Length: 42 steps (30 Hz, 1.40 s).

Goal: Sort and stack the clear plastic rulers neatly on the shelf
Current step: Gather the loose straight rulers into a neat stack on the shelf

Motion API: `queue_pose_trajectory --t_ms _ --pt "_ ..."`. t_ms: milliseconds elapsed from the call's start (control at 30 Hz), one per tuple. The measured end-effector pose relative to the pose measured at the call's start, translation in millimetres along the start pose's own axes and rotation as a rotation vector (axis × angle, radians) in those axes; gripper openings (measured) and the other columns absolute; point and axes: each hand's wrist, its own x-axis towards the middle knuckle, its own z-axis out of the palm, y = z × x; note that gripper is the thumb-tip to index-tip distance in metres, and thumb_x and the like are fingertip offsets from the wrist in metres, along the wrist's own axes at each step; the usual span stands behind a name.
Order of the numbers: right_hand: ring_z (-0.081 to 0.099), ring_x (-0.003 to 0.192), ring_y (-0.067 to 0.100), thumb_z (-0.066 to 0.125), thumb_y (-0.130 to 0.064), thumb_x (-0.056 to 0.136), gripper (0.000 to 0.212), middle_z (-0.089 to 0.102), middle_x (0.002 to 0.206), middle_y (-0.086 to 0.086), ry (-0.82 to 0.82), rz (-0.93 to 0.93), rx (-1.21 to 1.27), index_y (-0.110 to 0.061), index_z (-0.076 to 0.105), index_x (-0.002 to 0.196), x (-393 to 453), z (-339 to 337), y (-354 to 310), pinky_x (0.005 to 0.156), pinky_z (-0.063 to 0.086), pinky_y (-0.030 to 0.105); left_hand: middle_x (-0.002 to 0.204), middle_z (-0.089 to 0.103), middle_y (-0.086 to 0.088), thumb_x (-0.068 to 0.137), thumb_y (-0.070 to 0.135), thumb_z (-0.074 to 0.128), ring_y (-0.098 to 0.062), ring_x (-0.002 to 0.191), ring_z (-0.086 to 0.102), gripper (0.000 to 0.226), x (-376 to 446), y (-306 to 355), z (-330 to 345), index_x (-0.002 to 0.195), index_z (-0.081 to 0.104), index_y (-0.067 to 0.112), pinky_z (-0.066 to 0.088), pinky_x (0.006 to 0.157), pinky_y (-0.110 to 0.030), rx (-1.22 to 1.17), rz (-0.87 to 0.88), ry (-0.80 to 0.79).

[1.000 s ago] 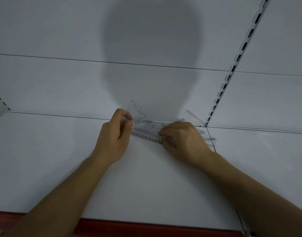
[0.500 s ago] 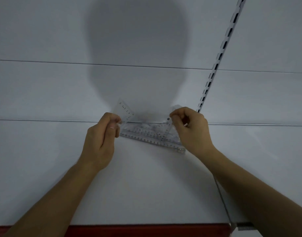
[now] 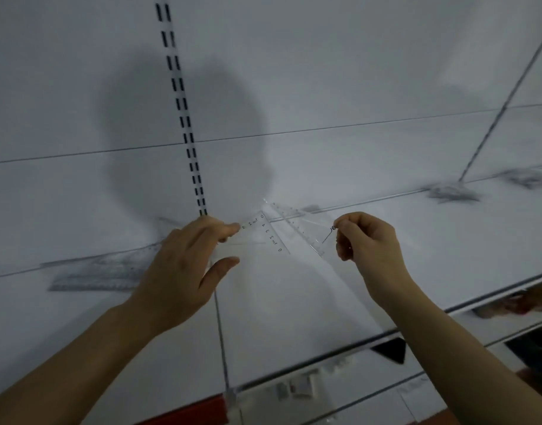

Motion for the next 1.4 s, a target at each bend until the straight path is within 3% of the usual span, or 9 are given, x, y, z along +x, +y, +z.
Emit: queue_pose_trajectory --t_ms 300,467,600,700,800,867,1033,1167,1400 --pt "0.053 0.054 0.018 0.060 -0.005 0.097 0.018 0.064 0.065 0.007 0.196 0.053 0.064 -0.001 0.071 0.085 18.6 -223.7 28.5 0.055 0.047 0.032 0.112 0.052 0.017 0.097 0.040 0.054 -0.004 0.099 0.056 0.027 103.2 135.4 127.0 0.119 0.055 0.024 0.052 0.080 -0.035 -0.141 0.161 -0.069" --pt "0.058 0.055 0.016 0.064 -0.010 0.098 0.016 0.069 0.071 0.010 0.295 0.074 0.062 0.000 0.072 0.089 29.8 -324.6 36.3 0.053 0.050 0.025 0.112 0.053 0.015 0.098 0.041 0.052 0.006 0.098 0.050 0.027 158.6 209.4 190.6 0.118 0.054 0.024 0.046 0.081 -0.027 -0.209 0.250 -0.099" --pt "0.068 0.063 0.021 0.067 -0.013 0.097 0.014 0.074 0.075 0.011 0.372 0.077 0.038 -0.004 0.074 0.088 46.0 -391.4 36.2 0.057 0.054 0.027 0.113 0.054 0.014 0.096 0.040 0.054 0.000 0.101 0.053 0.028 205.3 253.7 231.1 0.120 0.054 0.025 0.045 0.083 -0.032 -0.238 0.320 -0.125" --pt "0.073 0.068 0.023 0.068 -0.013 0.097 0.010 0.076 0.079 0.013 0.438 0.085 0.056 -0.006 0.073 0.093 65.0 -436.4 35.1 0.063 0.060 0.031 0.112 0.056 0.014 0.095 0.039 0.057 0.010 0.101 0.049 0.028 243.9 277.7 258.7 0.119 0.054 0.025 0.045 0.084 -0.025 -0.262 0.353 -0.120" --pt "0.075 0.071 0.024 0.067 -0.010 0.097 0.007 0.076 0.078 0.012 0.488 0.093 0.057 -0.005 0.071 0.099 84.6 -472.4 40.0 0.066 0.062 0.031 0.111 0.057 0.013 0.094 0.038 0.058 0.016 0.103 0.046 0.029 280.0 296.3 289.7 0.118 0.056 0.022 0.037 0.088 -0.010 -0.288 0.393 -0.139" --pt "0.076 0.074 0.025 0.067 -0.010 0.096 0.008 0.076 0.080 0.011 0.498 0.092 0.028 -0.006 0.070 0.103 99.1 -492.9 47.6 0.068 0.062 0.034 0.111 0.058 0.012 0.095 0.036 0.058 0.013 0.102 0.047 0.029 302.5 304.9 313.2 0.118 0.057 0.019 0.036 0.090 -0.009 -0.292 0.435 -0.153" --pt "0.076 0.076 0.020 0.067 -0.010 0.096 0.007 0.077 0.082 0.007 0.512 0.093 -0.064 -0.011 0.069 0.103 151.3 -536.1 70.1 0.073 0.062 0.033 0.115 0.057 0.009 0.097 0.037 0.056 -0.007 0.103 0.058 0.030 355.6 312.7 378.9 0.119 0.058 0.017 0.049 0.085 -0.030 -0.295 0.514 -0.148" --pt "0.076 0.074 0.022 0.066 -0.008 0.097 0.008 0.077 0.080 0.008 0.490 0.102 -0.088 -0.011 0.072 0.100 213.3 -553.7 86.4 0.075 0.064 0.037 0.116 0.055 0.009 0.098 0.035 0.054 -0.013 0.103 0.060 0.028 392.9 301.3 420.0 0.120 0.057 0.018 0.050 0.086 -0.034 -0.310 0.470 -0.145" --pt "0.076 0.072 0.020 0.064 -0.005 0.094 0.015 0.077 0.076 0.004 0.460 0.089 -0.112 -0.012 0.076 0.099 316.8 -553.2 117.1 0.077 0.063 0.037 0.117 0.051 0.011 0.098 0.031 0.050 -0.001 0.094 0.049 0.028 439.6 275.4 462.7 0.123 0.054 0.020 0.051 0.080 -0.037 -0.264 0.348 -0.171"
